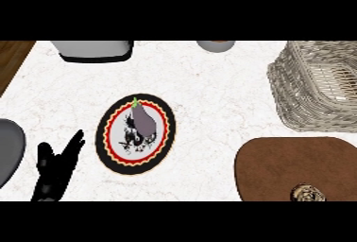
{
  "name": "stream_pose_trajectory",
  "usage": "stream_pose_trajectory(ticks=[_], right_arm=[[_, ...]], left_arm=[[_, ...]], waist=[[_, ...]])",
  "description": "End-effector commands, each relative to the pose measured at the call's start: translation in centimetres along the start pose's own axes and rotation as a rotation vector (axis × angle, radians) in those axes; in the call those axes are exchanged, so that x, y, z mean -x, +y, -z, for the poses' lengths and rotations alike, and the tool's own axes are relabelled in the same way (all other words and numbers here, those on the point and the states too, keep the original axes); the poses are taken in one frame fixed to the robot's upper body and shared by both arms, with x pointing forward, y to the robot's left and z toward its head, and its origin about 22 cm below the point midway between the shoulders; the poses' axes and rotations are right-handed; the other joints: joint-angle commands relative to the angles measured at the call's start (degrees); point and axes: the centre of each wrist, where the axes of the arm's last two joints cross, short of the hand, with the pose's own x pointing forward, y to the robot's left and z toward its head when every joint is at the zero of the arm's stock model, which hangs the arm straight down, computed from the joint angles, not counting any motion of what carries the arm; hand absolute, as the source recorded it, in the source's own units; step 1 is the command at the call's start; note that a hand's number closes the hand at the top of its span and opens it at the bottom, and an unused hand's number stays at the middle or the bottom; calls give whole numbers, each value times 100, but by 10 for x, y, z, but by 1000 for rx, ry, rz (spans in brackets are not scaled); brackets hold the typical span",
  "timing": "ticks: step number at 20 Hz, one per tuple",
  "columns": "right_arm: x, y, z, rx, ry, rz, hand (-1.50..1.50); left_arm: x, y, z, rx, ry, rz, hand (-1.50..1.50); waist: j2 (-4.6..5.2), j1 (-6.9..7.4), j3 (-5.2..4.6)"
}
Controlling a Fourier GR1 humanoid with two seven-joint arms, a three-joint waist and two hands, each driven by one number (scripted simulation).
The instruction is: Pick the cupcake from the cutting board and place it in the basket
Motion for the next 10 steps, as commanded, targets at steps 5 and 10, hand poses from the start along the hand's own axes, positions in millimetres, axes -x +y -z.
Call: stream_pose_trajectory(ticks=[5,10], right_arm=[[-5,50,19,9,16,-41,-150],[10,64,38,-44,66,-63,-150]], left_arm=[[14,-11,5,16,58,-5,0],[29,-9,-3,41,66,-11,0]], waist=[[48,72,-25],[39,66,-27]])
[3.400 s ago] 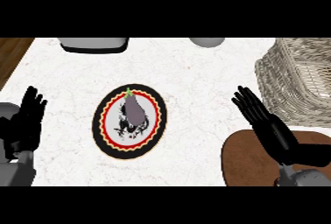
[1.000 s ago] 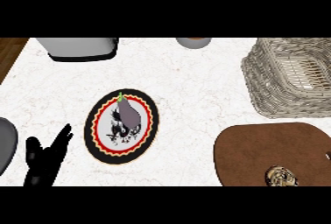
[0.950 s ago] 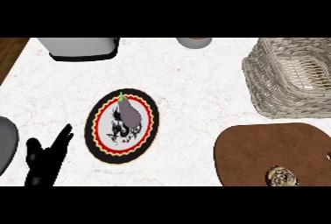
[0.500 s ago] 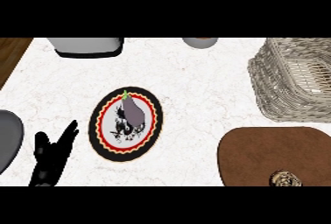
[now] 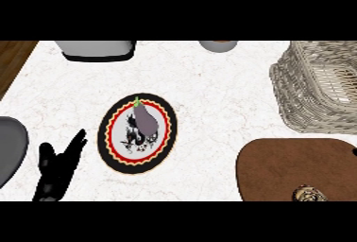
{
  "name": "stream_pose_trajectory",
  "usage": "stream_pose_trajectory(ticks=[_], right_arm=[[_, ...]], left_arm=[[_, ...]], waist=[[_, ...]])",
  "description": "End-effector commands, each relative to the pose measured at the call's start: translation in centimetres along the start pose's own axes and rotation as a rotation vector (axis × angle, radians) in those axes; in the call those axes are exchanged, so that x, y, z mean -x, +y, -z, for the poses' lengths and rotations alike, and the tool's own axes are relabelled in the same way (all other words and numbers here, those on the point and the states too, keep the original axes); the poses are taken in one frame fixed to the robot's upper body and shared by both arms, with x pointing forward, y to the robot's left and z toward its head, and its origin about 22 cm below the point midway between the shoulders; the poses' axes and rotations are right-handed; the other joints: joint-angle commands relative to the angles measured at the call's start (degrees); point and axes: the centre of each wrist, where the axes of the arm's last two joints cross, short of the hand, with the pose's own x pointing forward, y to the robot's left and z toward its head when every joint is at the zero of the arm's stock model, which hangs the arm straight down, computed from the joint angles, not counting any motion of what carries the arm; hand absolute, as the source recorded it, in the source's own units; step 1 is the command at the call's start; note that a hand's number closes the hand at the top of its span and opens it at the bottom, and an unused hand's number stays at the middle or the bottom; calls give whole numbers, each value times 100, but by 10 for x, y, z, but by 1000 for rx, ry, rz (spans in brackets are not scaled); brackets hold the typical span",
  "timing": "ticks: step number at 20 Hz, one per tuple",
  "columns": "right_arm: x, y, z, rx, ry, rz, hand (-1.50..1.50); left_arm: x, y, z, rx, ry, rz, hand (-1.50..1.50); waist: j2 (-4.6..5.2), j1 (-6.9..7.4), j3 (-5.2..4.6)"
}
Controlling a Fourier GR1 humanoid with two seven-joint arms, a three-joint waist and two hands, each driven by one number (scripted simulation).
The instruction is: Pick the cupcake from the cutting board and place it in the basket
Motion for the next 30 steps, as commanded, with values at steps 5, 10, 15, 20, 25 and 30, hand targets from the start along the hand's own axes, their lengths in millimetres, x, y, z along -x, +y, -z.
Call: stream_pose_trajectory(ticks=[5,10,15,20,25,30], right_arm=[[10,40,33,-26,25,-25,-150],[23,49,23,-9,-9,-20,-150],[20,84,48,-2,1,-35,-150],[7,91,65,14,-3,-17,-150],[35,105,56,-13,-10,-30,-150],[27,112,65,-41,25,-54,-150]], left_arm=[[21,2,-12,16,85,-16,0],[28,-4,-15,-1,86,-12,0],[11,-6,5,-7,76,-12,0],[18,-11,-4,8,88,6,0],[31,-14,0,0,90,-12,0],[4,1,0,-13,73,-1,0]], waist=[[28,14,-42],[18,-52,-44],[27,-46,-45],[32,-9,-48],[27,-61,-48],[25,-33,-47]])
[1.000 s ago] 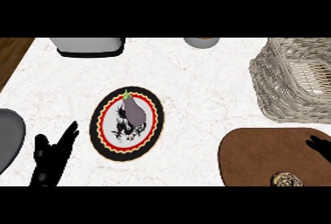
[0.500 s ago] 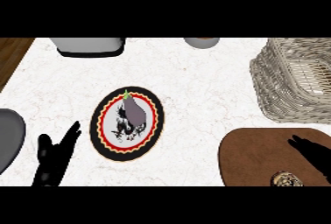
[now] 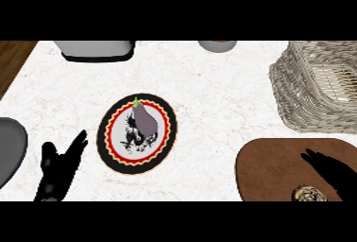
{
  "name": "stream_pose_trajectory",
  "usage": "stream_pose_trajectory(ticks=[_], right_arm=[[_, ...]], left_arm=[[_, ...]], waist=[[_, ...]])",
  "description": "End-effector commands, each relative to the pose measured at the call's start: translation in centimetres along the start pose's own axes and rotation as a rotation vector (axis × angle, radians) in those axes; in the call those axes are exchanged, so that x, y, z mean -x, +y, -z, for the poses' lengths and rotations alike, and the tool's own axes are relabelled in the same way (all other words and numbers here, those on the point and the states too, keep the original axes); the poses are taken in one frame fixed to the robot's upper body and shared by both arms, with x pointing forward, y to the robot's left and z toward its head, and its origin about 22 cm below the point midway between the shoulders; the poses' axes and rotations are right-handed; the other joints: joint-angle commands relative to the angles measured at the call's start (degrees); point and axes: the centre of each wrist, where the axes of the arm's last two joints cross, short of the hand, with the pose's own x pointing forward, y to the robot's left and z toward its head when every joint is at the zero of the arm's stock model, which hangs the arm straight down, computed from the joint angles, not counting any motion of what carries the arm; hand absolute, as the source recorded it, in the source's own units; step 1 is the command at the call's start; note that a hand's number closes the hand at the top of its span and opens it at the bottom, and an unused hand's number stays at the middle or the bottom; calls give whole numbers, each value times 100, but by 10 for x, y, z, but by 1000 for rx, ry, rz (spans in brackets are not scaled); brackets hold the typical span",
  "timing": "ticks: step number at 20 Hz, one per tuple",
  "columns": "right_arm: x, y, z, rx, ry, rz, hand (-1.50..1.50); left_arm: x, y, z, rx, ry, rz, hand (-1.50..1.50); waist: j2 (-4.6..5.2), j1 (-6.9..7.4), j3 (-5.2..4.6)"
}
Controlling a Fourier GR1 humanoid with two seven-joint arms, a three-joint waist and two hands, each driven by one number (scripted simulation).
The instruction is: Pick the cupcake from the cutting board and place it in the basket
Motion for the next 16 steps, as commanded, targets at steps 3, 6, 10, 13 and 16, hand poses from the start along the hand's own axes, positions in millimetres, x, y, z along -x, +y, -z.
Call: stream_pose_trajectory(ticks=[3,6,10,13,16], right_arm=[[2,11,18,-73,61,-55,-150],[5,15,25,-93,62,-58,-150],[27,36,20,-81,66,-33,-150],[-5,35,24,-58,50,-32,-150],[-4,49,48,-62,34,-38,-150]], left_arm=[[16,-4,9,8,72,-1,0],[23,-19,4,18,56,1,0],[7,-18,-1,-10,56,-17,0],[20,-1,-10,-8,60,-23,0],[8,-17,-8,4,50,2,0]], waist=[[45,5,-46],[43,6,-46],[38,-10,-42],[35,10,-45],[41,34,-42]])
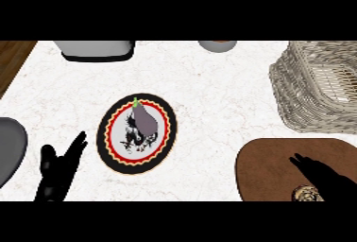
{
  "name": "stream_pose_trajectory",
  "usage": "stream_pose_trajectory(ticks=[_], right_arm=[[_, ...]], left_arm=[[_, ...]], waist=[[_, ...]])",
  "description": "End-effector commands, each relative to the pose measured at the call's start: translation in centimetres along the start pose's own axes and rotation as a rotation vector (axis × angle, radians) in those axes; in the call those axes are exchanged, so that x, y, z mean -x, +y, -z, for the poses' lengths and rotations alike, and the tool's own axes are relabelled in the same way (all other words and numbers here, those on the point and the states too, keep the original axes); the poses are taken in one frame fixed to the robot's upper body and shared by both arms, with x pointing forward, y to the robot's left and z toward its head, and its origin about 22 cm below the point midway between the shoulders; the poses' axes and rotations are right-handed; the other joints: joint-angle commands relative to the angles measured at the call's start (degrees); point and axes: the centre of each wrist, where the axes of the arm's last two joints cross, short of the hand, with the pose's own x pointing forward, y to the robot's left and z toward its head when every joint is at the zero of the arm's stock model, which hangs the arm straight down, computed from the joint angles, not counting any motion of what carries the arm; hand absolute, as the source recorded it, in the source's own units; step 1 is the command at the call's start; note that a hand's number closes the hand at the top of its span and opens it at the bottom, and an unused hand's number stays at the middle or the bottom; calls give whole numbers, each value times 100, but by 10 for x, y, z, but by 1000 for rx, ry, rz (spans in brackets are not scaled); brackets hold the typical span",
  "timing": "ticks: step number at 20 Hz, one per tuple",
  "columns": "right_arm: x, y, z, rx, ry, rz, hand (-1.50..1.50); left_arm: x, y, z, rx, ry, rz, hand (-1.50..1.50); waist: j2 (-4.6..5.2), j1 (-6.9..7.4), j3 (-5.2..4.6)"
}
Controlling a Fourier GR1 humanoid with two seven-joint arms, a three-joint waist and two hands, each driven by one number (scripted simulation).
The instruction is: Pick the cupcake from the cutting board and place it in the basket
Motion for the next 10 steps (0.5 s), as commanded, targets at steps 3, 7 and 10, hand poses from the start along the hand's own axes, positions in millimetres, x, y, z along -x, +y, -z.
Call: stream_pose_trajectory(ticks=[3,7,10], right_arm=[[15,-7,17,13,8,22,-150],[15,8,8,-3,-32,-53,150],[-1,23,28,66,-66,-127,150]], left_arm=[[15,-14,3,31,66,-13,0],[17,-1,-7,10,68,-16,0],[22,4,-1,16,70,-25,0]], waist=[[35,7,-35],[28,7,-34],[34,32,-32]])
